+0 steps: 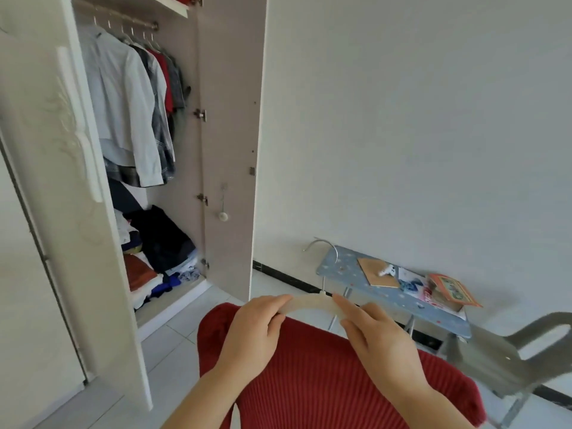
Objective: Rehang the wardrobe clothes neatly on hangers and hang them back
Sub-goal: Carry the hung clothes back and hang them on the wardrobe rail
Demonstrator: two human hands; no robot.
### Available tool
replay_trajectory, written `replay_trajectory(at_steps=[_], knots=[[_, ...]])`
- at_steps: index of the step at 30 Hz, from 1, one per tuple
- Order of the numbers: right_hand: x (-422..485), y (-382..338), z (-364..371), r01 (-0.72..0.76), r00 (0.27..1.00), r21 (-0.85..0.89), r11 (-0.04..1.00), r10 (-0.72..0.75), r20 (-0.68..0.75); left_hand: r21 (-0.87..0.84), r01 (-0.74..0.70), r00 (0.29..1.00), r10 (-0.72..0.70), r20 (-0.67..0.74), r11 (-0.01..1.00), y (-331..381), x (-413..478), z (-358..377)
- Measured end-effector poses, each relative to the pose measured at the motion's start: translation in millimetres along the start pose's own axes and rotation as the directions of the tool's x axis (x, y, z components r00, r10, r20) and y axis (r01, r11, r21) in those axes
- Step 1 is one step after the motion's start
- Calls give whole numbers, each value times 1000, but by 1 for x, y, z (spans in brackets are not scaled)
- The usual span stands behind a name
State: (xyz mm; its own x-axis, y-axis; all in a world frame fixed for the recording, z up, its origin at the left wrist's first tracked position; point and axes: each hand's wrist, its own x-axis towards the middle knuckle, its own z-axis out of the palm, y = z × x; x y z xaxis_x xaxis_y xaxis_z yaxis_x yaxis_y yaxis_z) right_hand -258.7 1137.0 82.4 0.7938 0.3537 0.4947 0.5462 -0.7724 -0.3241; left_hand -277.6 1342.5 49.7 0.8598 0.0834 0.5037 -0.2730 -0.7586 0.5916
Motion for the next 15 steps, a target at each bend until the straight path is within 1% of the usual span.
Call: replay_trajectory(at_steps=[2, 8, 12, 15], knots=[[40, -1, 19, 20, 1000, 25, 999, -20, -5, 23, 16, 999, -15, -28, 1000, -24, 29, -1], [166, 18, 89, 171, 985, 62, 983, -170, -18, 89, 107, 985, -93, -146, 990, -95, 119, 5], [250, 23, 121, 255, 966, 140, 957, -259, 14, 139, 186, 968, -157, -195, 973, -132, 179, 2], [315, 22, 147, 330, 942, 159, 931, -336, 14, 180, 251, 945, -201, -257, 951, -163, 222, -6]])
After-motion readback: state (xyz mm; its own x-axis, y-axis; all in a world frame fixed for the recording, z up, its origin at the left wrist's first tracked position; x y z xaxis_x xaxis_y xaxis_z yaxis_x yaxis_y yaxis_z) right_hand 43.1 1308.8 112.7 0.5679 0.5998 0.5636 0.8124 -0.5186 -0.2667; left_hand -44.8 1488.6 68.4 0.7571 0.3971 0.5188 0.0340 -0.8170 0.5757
